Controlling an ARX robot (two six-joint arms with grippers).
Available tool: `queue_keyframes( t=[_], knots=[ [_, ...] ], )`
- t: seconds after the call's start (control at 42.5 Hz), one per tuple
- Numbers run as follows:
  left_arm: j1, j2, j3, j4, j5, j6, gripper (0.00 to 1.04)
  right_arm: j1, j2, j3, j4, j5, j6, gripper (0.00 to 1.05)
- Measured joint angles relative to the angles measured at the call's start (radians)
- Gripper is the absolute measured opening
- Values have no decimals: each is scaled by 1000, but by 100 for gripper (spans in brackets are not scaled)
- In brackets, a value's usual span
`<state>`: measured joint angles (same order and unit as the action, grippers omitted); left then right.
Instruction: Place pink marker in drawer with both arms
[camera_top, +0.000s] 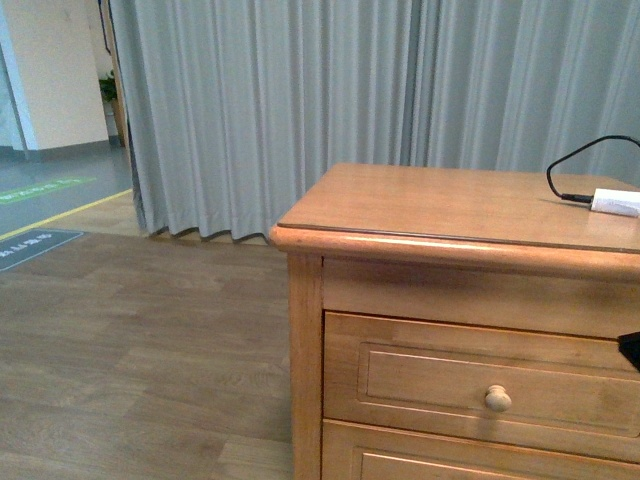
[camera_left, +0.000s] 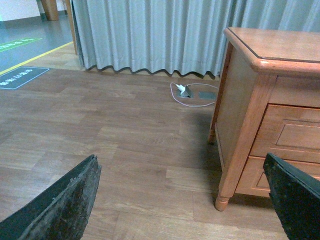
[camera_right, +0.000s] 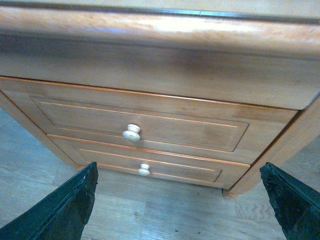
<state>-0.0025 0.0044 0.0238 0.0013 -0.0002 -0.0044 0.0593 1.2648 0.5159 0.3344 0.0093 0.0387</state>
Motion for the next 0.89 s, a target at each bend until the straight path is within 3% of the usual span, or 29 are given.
queue_keyframes(
  t=[0.212, 0.353, 0.564, 0.682, 0.799, 0.893],
  knots=[
    [0, 0, 0, 0, 0, 0, 99, 53, -285, -13, -225, 71, -16, 96],
    [0, 0, 0, 0, 0, 0, 99, 87, -439, -13, -363, 178, -11, 96],
    [0, 0, 0, 0, 0, 0, 99, 87, -479, -17, -368, 192, -5, 95],
    [0, 0, 0, 0, 0, 0, 99, 61, -542, -189, 26, 103, -27, 72],
    [0, 0, 0, 0, 0, 0, 99, 34, -602, -271, 82, 85, -32, 48],
    [0, 0, 0, 0, 0, 0, 99, -33, -644, -321, 82, -2, -34, 31]
  ],
)
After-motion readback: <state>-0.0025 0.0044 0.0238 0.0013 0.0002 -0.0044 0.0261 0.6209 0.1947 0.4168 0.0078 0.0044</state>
